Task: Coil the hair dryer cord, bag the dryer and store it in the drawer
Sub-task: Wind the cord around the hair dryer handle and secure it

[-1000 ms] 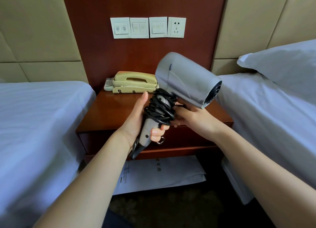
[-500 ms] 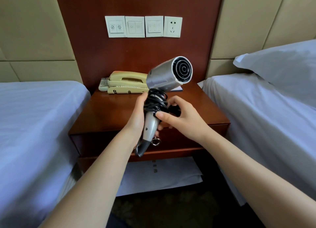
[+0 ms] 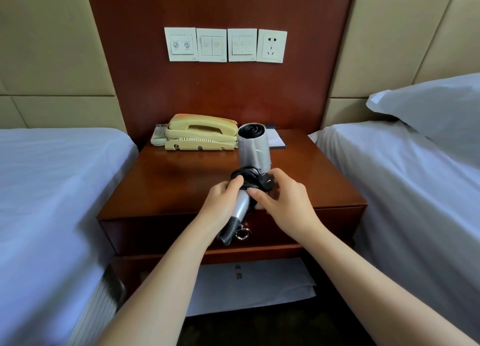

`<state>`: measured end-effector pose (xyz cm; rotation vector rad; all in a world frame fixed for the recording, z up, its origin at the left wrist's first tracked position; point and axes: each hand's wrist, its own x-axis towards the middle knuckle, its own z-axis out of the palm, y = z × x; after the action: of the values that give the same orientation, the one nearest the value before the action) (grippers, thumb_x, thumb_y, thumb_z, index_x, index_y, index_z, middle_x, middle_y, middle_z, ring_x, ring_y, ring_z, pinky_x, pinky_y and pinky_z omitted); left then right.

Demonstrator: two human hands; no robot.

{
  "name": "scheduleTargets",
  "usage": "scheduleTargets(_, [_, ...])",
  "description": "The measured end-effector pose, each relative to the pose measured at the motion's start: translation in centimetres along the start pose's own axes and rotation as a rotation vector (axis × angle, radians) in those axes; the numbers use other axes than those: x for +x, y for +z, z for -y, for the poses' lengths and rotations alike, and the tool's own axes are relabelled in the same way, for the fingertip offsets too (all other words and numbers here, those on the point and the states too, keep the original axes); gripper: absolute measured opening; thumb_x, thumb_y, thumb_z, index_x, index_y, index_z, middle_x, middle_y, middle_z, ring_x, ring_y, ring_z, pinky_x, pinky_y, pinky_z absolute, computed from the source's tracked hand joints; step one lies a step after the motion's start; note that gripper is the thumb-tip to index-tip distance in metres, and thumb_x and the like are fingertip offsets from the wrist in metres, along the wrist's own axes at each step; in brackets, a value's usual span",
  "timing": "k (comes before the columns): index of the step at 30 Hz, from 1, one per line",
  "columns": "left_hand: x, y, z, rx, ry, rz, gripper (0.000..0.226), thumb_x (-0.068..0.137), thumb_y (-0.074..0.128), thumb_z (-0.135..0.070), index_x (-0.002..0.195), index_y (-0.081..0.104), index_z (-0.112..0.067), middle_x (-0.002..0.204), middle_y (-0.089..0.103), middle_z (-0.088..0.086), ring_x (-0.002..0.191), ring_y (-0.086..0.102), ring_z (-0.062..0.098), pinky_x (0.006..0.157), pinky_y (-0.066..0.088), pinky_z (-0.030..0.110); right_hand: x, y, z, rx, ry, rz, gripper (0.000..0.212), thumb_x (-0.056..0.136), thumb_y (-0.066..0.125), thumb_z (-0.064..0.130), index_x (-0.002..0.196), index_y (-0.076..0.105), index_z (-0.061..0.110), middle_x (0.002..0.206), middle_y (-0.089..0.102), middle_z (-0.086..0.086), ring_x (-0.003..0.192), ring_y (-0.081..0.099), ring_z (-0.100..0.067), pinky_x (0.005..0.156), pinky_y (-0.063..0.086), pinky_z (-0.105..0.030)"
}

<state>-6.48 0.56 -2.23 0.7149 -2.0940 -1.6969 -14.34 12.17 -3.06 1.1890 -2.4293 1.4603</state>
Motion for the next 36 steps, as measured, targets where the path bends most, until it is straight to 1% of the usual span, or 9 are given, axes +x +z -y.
scheduleTargets(4, [1.3,-0.1,0.3,0.108,-0.023,-0.068,0.028,0.095,0.038,-0.035,0.096,0.058,-0.015,0.099,0.062,0.011,0.086,0.055,0.024,0.076,0.039,0.033,1.2,1.2,-0.8,-0.016,-0.016,-0.002,0.028,0.081,0.065,0.040,0.095,0.056,0.017,0.074,0.067,-0.006,0.071,0.065,-0.023,0.069,0.054,-0.046])
scheduleTargets(10, [3.1,-1.6,0.9,0.434,0.093,-0.110,0.032,0.094,0.034,-0.026,0.065,0.042,-0.014,0.075,0.049,0.008,0.074,0.044,0.029,0.057,0.029,0.036,2.1,2.6,-0.7,-0.094,-0.039,-0.043,0.036,0.078,0.071,0.039,0.101,0.058,0.013,0.065,0.050,0.011,0.061,0.050,-0.008,0.060,0.042,-0.025])
scheduleTargets(12, [3.5,-1.8,1.3,0.433,0.124,-0.121,0.029,0.096,0.035,-0.022,0.072,0.050,-0.012,0.076,0.052,0.006,0.077,0.048,0.028,0.056,0.030,0.034,2.1,3.2,-0.5,-0.156,-0.028,-0.074,0.040,0.077,0.071,0.043,0.102,0.056,0.015,0.063,0.046,0.014,0.064,0.052,-0.011,0.063,0.043,-0.027])
scheduleTargets(16, [3.3,-1.8,1.5,0.344,0.194,-0.313,0.020,0.095,0.043,-0.020,0.106,0.057,-0.012,0.101,0.057,0.001,0.096,0.052,0.020,0.079,0.039,0.028,2.1,4.2,0.0,-0.295,0.004,-0.138,0.040,0.078,0.066,0.051,0.091,0.049,0.017,0.069,0.053,0.006,0.071,0.060,-0.027,0.061,0.043,-0.032])
scheduleTargets(20, [2.5,-1.8,2.1,0.388,0.276,-0.416,0.011,0.092,0.052,-0.025,0.091,0.055,-0.014,0.096,0.059,0.002,0.089,0.055,0.020,0.074,0.041,0.028,1.8,4.9,-0.5,-0.211,-0.010,-0.131,0.032,0.081,0.065,0.044,0.081,0.044,0.020,0.060,0.052,0.007,0.059,0.055,-0.021,0.054,0.037,-0.029])
scheduleTargets(23, [2.1,-1.8,2.8,0.361,0.277,-0.406,0.012,0.092,0.053,-0.026,0.092,0.059,-0.016,0.097,0.061,0.002,0.092,0.057,0.019,0.076,0.044,0.029,2.1,4.6,-0.6,-0.076,-0.061,-0.052,0.021,0.082,0.067,0.033,0.089,0.053,0.018,0.054,0.048,0.007,0.051,0.047,-0.010,0.053,0.039,-0.025])
scheduleTargets(26, [2.1,-1.8,2.9,0.206,0.217,-0.462,0.018,0.091,0.056,-0.027,0.099,0.064,-0.013,0.100,0.064,0.003,0.096,0.059,0.020,0.083,0.047,0.032,2.1,4.1,-0.6,0.009,-0.113,0.048,0.021,0.086,0.063,0.029,0.102,0.056,0.018,0.058,0.055,0.002,0.057,0.054,-0.011,0.056,0.040,-0.019])
scheduleTargets(33, [3.6,-1.4,1.9,0.201,-0.044,-0.410,0.026,0.081,0.063,-0.040,0.069,0.061,-0.016,0.071,0.062,0.002,0.074,0.060,0.028,0.063,0.040,0.028,2.3,3.4,-1.9,-0.058,-0.222,0.109,0.016,0.089,0.060,0.030,0.083,0.045,0.026,0.067,0.043,0.010,0.063,0.041,-0.009,0.058,0.036,-0.019])
scheduleTargets(36, [3.6,-1.6,1.1,0.215,-0.045,-0.330,0.043,0.079,0.060,-0.025,0.045,0.034,-0.019,0.036,0.031,-0.010,0.048,0.034,0.023,0.052,0.028,0.027,2.6,3.3,-2.5,0.170,-0.098,0.023,0.011,0.091,0.057,0.024,0.085,0.053,0.015,0.073,0.054,-0.007,0.064,0.049,-0.019,0.060,0.046,-0.029])
